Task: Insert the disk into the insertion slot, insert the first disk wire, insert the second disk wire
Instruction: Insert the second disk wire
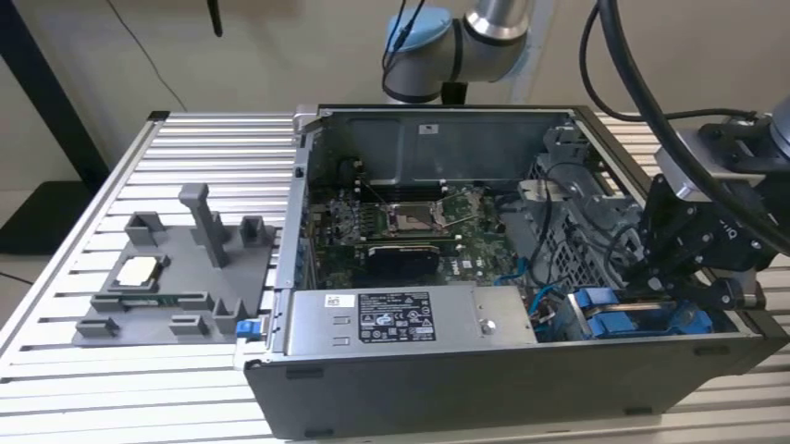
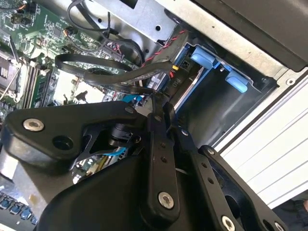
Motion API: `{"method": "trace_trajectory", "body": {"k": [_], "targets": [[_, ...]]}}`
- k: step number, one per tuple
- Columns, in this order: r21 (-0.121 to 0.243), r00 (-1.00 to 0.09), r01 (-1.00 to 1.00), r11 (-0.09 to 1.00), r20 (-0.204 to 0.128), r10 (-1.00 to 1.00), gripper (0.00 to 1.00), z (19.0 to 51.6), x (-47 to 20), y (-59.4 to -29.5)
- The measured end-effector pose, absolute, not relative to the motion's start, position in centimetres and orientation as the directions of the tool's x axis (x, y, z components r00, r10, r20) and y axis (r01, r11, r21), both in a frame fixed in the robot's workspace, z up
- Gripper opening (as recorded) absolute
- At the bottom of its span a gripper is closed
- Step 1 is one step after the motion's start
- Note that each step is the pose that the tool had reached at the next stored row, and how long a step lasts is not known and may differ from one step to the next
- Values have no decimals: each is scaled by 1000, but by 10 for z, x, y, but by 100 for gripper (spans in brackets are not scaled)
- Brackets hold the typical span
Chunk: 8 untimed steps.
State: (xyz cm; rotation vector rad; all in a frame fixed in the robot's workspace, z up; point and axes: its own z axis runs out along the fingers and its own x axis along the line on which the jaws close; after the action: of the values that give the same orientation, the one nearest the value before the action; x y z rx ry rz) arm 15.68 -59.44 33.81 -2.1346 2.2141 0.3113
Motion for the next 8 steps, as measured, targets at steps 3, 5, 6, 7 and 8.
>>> {"method": "trace_trajectory", "body": {"k": [3, 5, 6, 7, 8], "targets": [[109, -46, -994, 27, -175, -983, 16, 335, 157, -594], [109, -47, -994, 28, -174, -984, 16, 333, 157, -594], [109, -47, -994, 28, -175, -983, 18, 332, 157, -594], [109, -47, -994, 28, -175, -983, 18, 332, 157, -594], [109, -48, -994, 29, -176, -983, 18, 332, 157, -594]]}}
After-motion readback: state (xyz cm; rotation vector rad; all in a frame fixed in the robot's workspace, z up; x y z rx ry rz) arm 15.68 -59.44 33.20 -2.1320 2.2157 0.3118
